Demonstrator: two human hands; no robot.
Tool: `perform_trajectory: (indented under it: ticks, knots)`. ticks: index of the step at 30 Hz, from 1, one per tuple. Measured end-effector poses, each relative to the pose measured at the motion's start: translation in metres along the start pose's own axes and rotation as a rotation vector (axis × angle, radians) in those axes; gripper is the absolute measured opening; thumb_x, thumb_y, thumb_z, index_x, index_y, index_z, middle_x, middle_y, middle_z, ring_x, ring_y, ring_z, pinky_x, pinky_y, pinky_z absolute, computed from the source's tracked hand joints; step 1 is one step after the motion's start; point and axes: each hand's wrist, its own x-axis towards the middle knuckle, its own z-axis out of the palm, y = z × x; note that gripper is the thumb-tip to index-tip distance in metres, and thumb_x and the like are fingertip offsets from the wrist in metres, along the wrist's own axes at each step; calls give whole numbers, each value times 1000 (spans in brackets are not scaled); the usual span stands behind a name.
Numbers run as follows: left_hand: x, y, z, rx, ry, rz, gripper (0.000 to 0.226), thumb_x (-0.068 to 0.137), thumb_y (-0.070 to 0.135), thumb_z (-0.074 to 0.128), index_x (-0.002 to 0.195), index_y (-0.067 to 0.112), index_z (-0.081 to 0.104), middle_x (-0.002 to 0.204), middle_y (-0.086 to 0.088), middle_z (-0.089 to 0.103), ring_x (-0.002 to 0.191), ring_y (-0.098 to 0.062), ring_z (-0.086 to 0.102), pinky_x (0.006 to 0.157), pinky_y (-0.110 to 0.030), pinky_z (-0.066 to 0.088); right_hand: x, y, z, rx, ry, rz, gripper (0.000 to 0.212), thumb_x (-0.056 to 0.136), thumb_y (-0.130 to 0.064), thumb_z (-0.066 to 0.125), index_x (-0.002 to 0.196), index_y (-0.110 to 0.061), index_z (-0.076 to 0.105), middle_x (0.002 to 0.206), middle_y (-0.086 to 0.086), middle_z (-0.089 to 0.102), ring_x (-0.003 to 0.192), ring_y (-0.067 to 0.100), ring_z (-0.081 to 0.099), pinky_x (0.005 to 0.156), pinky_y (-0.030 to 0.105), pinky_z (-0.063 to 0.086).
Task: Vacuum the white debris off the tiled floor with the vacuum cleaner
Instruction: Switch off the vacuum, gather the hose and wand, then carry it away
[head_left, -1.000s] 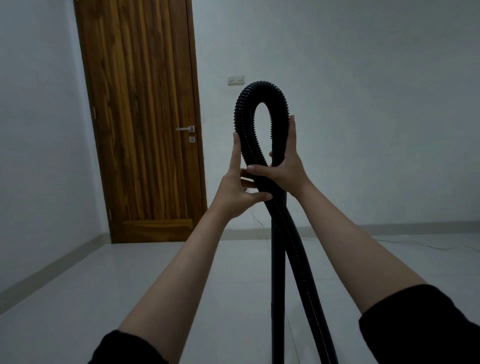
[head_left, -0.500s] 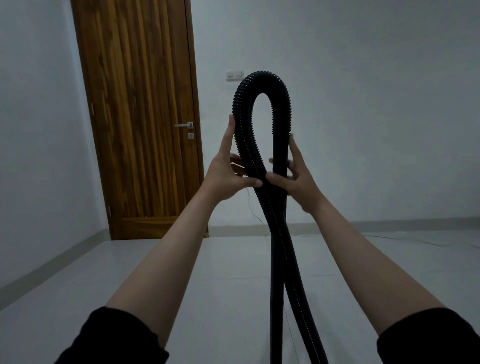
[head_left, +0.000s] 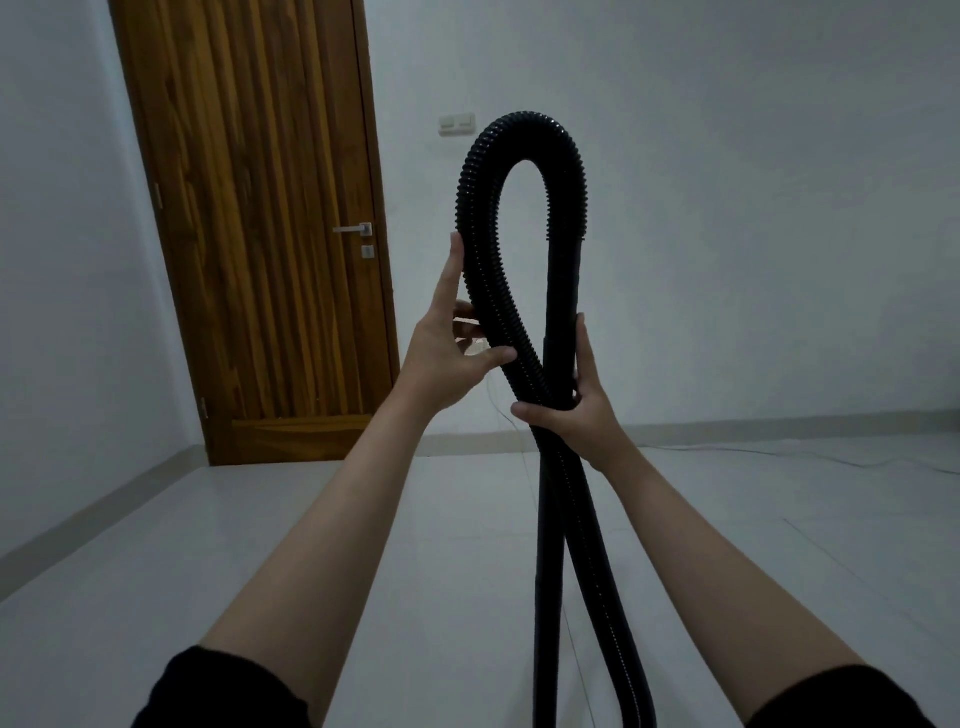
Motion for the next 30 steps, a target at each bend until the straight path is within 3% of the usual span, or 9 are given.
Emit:
perform_trajectory:
  ticks: [3, 7, 11, 15, 18, 25, 28, 30]
  knots:
    - [-14, -5, 6, 6, 49, 35, 103, 80, 12, 75, 152, 29, 4, 108, 9, 56, 101, -9, 61, 88, -22, 54, -1, 1, 3, -13, 17, -4, 119, 61, -41, 90, 142, -67, 7, 157, -10, 30, 137, 25, 43, 107, 56, 41]
    - [-61, -27, 20, 68, 69, -22, 91, 84, 31, 69, 153, 24, 11, 131, -3, 50, 114, -13, 55, 97, -34, 50, -1, 0, 6, -31, 27, 8, 122, 65, -40, 89, 151, -51, 3, 160, -16, 22, 143, 8, 32, 117, 50, 31]
    - [-106, -51, 39, 114, 20, -149, 100, 80, 38, 74, 153, 23, 8, 141, -2, 41, 123, -11, 46, 102, -32, 44, 2, 0, 9, -57, 47, 13, 119, 67, -44, 87, 151, -49, 3, 161, -14, 18, 145, 9, 29, 118, 48, 29]
    - [-126, -59, 71, 72, -145, -248, 106, 74, 46, 77, 153, 26, 9, 151, 1, 33, 132, -9, 39, 106, -29, 41, 4, 5, 14, -51, 91, 6, 115, 68, -46, 86, 151, -50, 7, 160, -11, 23, 144, 12, 31, 117, 48, 31]
    - [-140, -66, 98, -22, -205, -386, 113, 69, 50, 80, 152, 30, 6, 151, 4, 34, 132, -8, 38, 103, -25, 38, 5, 7, 16, -60, 84, -12, 113, 67, -47, 87, 148, -57, 7, 160, -12, 22, 144, 19, 34, 114, 53, 34]
    - [-148, -84, 124, -153, -227, -553, 106, 71, 54, 76, 151, 29, 12, 146, 3, 43, 133, -13, 42, 101, -28, 38, 7, 9, 15, -48, 76, -11, 115, 73, -34, 85, 154, -43, 4, 161, -16, 17, 145, 9, 29, 116, 47, 33]
    - [-148, -87, 128, -193, -198, -527, 90, 75, 49, 76, 148, 30, 25, 130, 11, 54, 116, 0, 52, 96, -26, 47, 5, 14, 18, -40, 68, 8, 114, 76, -33, 84, 154, -40, 2, 161, -16, 17, 144, 6, 28, 117, 43, 32]
    - [-149, -90, 128, -199, -165, -504, 77, 77, 43, 76, 142, 32, 35, 117, 21, 56, 106, 9, 55, 87, -21, 50, 2, 20, 21, -52, 56, 19, 112, 79, -34, 81, 155, -39, -1, 161, -18, 14, 144, 1, 26, 118, 31, 30]
